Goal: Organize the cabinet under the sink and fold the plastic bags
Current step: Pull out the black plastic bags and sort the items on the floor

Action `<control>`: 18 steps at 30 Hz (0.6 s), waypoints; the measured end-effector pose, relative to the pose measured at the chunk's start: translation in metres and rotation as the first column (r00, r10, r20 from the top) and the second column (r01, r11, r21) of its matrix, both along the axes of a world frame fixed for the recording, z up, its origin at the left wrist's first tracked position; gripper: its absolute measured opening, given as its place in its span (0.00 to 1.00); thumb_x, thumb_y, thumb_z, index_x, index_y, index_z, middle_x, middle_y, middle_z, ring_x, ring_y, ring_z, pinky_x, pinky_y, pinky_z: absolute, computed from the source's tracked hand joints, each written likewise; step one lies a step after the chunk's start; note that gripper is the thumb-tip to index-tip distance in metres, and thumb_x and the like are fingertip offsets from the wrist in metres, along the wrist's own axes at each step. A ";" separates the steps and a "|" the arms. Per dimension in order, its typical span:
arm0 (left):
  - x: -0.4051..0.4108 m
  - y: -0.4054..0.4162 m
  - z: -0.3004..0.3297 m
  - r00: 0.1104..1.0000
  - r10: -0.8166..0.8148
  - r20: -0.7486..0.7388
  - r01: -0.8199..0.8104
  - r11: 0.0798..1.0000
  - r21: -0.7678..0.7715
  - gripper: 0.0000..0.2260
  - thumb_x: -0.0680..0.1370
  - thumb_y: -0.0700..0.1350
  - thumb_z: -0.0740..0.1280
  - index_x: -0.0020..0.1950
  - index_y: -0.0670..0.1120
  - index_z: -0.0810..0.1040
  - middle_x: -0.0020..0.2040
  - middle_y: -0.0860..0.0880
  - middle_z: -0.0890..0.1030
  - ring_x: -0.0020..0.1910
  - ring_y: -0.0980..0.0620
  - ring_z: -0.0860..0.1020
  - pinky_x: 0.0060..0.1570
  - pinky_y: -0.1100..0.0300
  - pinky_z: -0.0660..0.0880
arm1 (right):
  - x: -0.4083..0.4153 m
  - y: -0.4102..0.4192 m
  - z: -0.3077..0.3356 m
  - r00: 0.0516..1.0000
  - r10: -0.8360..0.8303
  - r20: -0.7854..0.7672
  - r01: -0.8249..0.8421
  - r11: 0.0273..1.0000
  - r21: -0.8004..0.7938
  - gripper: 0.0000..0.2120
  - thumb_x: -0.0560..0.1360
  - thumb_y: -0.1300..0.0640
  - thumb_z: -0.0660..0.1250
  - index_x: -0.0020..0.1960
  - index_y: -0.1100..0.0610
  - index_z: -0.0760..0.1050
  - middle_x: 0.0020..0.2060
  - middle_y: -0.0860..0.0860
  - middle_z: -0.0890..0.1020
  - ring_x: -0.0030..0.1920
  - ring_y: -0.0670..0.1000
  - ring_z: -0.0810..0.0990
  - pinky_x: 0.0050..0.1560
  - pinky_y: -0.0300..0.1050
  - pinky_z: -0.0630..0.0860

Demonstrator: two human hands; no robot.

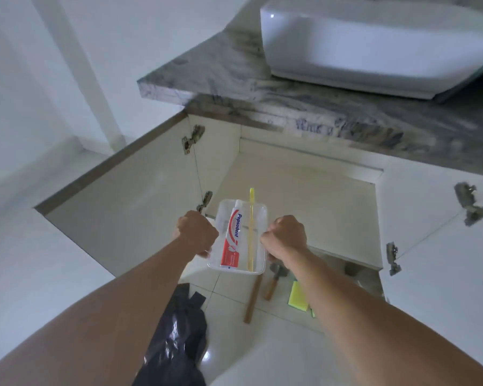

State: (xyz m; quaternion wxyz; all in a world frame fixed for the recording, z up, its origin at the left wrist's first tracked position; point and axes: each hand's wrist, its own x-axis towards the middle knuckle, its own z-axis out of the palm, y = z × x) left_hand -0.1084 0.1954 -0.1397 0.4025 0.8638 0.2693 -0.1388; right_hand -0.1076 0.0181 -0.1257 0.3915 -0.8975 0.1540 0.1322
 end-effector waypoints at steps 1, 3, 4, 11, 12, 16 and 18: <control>-0.002 0.001 0.021 1.000 -0.015 0.020 0.015 1.000 -0.007 0.13 0.74 0.39 0.67 0.57 0.36 0.77 0.49 0.38 0.81 0.40 0.41 0.83 0.28 0.56 0.80 | -0.001 0.000 0.020 1.000 0.001 0.015 -0.001 1.000 0.016 0.05 0.67 0.67 0.64 0.34 0.59 0.72 0.26 0.51 0.77 0.24 0.49 0.76 0.25 0.34 0.70; -0.001 0.003 0.067 0.998 -0.025 0.061 0.025 1.000 0.002 0.11 0.75 0.39 0.67 0.54 0.35 0.78 0.48 0.37 0.82 0.40 0.41 0.83 0.29 0.56 0.81 | -0.001 -0.003 0.057 0.999 0.000 0.042 -0.001 0.999 0.044 0.04 0.67 0.68 0.63 0.35 0.60 0.72 0.25 0.51 0.76 0.20 0.47 0.75 0.21 0.32 0.67; -0.001 0.003 0.087 0.997 -0.031 0.076 0.030 0.999 0.017 0.09 0.75 0.38 0.67 0.52 0.35 0.79 0.45 0.38 0.83 0.39 0.42 0.84 0.33 0.54 0.82 | -0.001 -0.003 0.076 0.998 0.008 0.055 -0.010 0.999 0.038 0.06 0.68 0.68 0.63 0.35 0.60 0.70 0.24 0.50 0.75 0.17 0.45 0.73 0.18 0.31 0.64; 0.015 0.010 0.198 0.980 -0.043 0.196 0.025 0.995 0.093 0.07 0.73 0.36 0.68 0.48 0.33 0.81 0.42 0.40 0.84 0.38 0.45 0.84 0.39 0.51 0.83 | 0.026 0.003 0.186 0.987 0.021 0.157 -0.038 0.994 0.107 0.02 0.69 0.68 0.67 0.40 0.65 0.78 0.29 0.56 0.83 0.23 0.52 0.82 0.31 0.49 0.83; 0.018 0.012 0.211 0.978 -0.040 0.205 0.026 0.997 0.072 0.07 0.74 0.36 0.68 0.48 0.33 0.80 0.43 0.40 0.84 0.37 0.44 0.84 0.38 0.52 0.83 | 0.031 0.006 0.198 0.985 0.018 0.169 -0.038 0.993 0.115 0.02 0.69 0.68 0.68 0.41 0.66 0.79 0.30 0.57 0.83 0.24 0.53 0.83 0.32 0.51 0.83; 0.039 0.029 0.251 0.953 -0.041 0.301 0.011 0.995 0.101 0.06 0.72 0.38 0.72 0.45 0.34 0.82 0.41 0.39 0.84 0.37 0.41 0.84 0.40 0.46 0.82 | 0.056 0.021 0.237 0.979 0.017 0.205 -0.045 0.990 0.131 0.01 0.70 0.68 0.70 0.41 0.66 0.79 0.31 0.58 0.83 0.28 0.54 0.84 0.33 0.53 0.83; 0.057 0.039 0.266 0.955 -0.051 0.293 0.027 0.996 0.086 0.08 0.73 0.39 0.72 0.47 0.35 0.81 0.43 0.39 0.84 0.39 0.42 0.84 0.41 0.48 0.82 | 0.074 0.031 0.249 0.978 0.024 0.208 -0.054 0.989 0.139 0.02 0.70 0.68 0.71 0.41 0.67 0.80 0.30 0.58 0.83 0.29 0.55 0.84 0.34 0.55 0.83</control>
